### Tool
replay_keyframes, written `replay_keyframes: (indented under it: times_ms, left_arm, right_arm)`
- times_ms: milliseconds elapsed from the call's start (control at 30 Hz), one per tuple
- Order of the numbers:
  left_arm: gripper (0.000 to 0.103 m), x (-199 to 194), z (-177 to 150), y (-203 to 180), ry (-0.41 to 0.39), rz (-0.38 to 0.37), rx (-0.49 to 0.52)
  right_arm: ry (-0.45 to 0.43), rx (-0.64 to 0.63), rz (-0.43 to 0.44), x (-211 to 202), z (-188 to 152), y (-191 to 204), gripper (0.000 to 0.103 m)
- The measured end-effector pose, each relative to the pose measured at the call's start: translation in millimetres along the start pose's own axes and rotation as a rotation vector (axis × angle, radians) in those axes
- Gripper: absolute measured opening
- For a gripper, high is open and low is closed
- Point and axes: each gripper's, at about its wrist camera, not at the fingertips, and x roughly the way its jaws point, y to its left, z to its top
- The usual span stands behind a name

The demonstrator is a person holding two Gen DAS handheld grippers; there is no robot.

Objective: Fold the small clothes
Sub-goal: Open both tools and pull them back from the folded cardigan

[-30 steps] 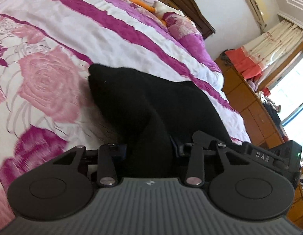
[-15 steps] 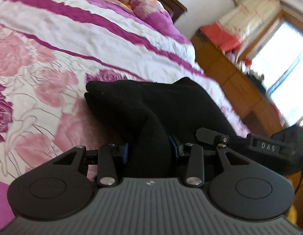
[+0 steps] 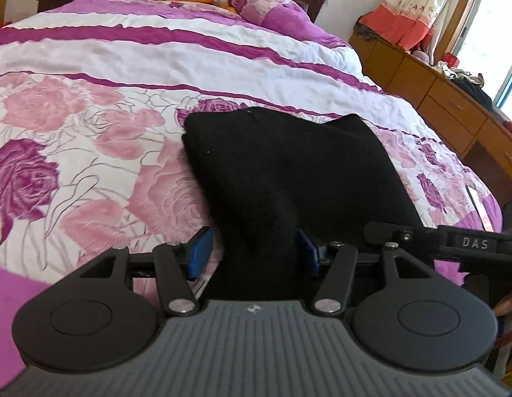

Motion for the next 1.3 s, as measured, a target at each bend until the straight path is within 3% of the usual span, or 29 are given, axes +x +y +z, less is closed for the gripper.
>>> replay_keyframes:
  times_ms: [267, 433, 667, 1000, 1133, 1300]
  left_arm:
    - [0.063, -20.2, -9.2, -8.9, 0.011, 0.077, 0.05]
    - [0.072, -6.1, -22.2, -1.8, 0.044, 0.104, 0.028]
    - [0.073, -12.7, -23.1, -9.2, 0.027, 0.129, 0.023]
    - [0.076, -39.2, -22.5, -31.9, 0.04, 0.184, 0.009]
    - [0.092, -59.5, -26.4, -43.6, 0.009, 0.202, 0.012]
    - [0.096, -80.1, -34.9, -56.8, -0.016, 0.22, 0.022]
  right_arm:
    - [-0.036, -0.152, -0.118, -42.3, -12.5, 17.2, 0.056]
    - [0.027, -0.191, -0.167, -25.1, -24.9, 6.7, 0.059]
    - [0.004, -0.154, -0.165, -27.6, -31.6, 7.4, 0.061]
    - [-0.08, -0.2, -0.151, -80.6, -28.3, 44.6, 0.061]
    - [-0.084, -0.225, -0.146, -104.1, -30.3, 58.5, 0.069]
    - [-0.074, -0.235, -0.127, -124.4, -42.2, 67.5, 0.07]
